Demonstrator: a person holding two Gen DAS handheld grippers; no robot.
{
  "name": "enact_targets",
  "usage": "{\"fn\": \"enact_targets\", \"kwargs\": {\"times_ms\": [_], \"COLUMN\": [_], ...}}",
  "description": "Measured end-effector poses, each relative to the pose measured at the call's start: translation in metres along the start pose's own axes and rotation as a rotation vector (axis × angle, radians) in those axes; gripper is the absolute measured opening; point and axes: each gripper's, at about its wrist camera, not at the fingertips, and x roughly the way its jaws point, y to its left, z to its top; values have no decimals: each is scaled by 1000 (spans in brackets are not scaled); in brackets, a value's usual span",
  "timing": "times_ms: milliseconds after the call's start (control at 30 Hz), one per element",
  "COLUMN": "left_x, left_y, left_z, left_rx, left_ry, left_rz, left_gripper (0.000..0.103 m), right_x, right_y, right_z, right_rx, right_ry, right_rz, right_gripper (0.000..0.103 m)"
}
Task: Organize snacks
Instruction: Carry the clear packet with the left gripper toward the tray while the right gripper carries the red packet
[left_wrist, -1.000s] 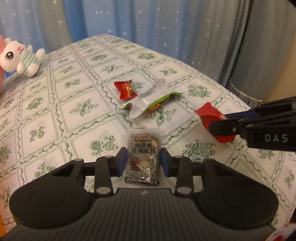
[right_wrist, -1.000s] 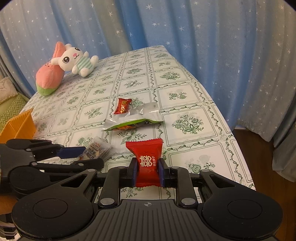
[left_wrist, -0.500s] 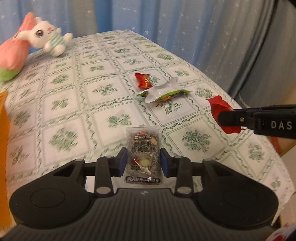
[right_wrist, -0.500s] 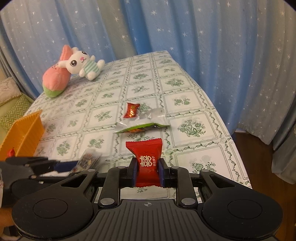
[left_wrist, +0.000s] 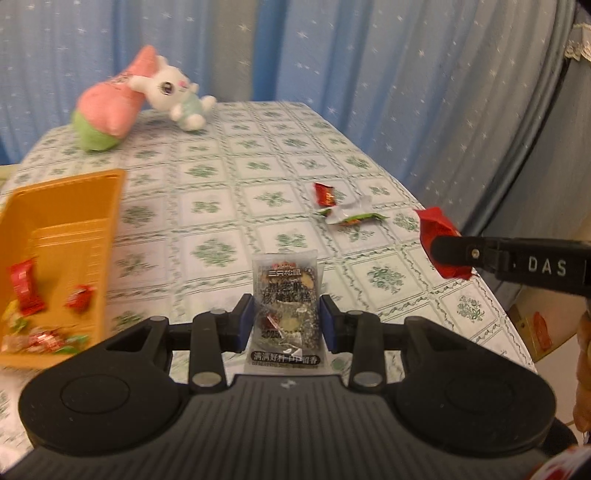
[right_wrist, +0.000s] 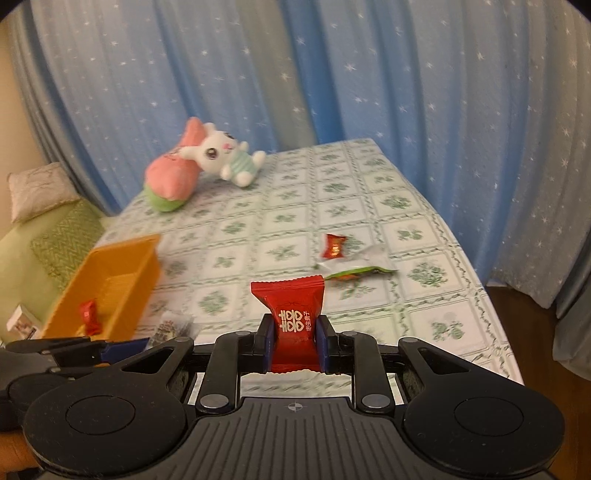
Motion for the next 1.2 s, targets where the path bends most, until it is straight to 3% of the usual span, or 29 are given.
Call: {"fn": "enact_targets", "kwargs": {"times_ms": [567,900,1200], "left_x": [-107,-139,-150], "left_y": [74,112,132], "left_z": [-43,-56,-60], "left_rx": [-92,-138,-172], "left_ry": [-49,-66,-74], "left_rz": [144,213,234], "left_gripper": [34,34,34], "right_x": [-28,-26,-17], "right_y": [108,159,183], "right_z": [-42,-52,-54], "right_rx": [-122,-203,-246], "right_ry": [29,45,57], "right_rz": [106,171,194], "right_gripper": [23,23,23]}}
